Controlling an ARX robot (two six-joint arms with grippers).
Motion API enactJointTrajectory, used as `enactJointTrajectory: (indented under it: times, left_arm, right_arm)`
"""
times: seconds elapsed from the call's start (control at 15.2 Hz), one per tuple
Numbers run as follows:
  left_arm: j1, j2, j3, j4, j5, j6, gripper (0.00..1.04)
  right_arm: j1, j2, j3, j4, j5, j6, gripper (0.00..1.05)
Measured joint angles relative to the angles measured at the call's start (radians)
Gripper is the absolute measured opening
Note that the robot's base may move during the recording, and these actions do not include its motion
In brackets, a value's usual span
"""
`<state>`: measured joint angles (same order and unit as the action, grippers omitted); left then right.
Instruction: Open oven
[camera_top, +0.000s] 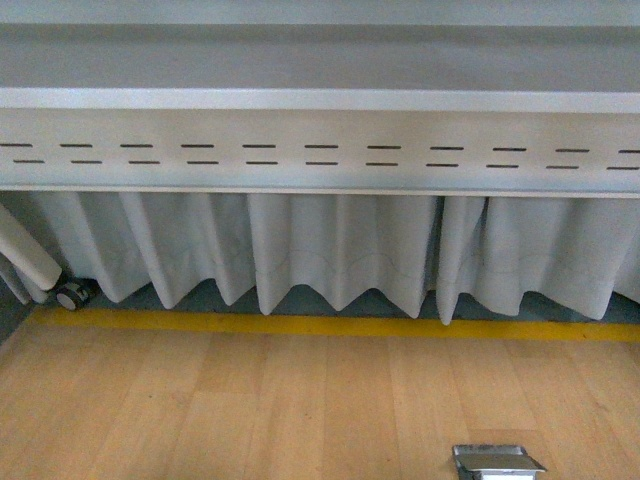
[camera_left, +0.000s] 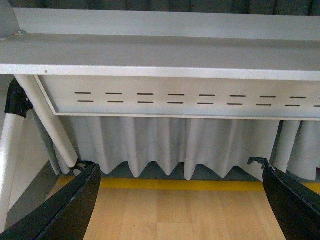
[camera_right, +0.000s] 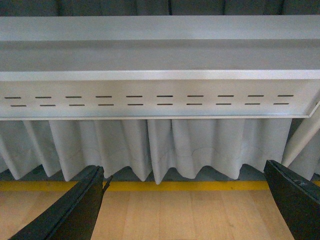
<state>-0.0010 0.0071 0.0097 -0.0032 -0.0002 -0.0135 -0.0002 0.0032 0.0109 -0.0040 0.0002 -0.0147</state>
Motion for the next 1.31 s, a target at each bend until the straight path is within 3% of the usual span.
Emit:
enactJointTrajectory:
  times: [1.31]
  left_arm:
    - [0.0, 0.0, 0.0, 0.0, 0.0, 0.0, 0.98]
  right_arm:
    - [0.0, 0.0, 0.0, 0.0, 0.0, 0.0, 0.98]
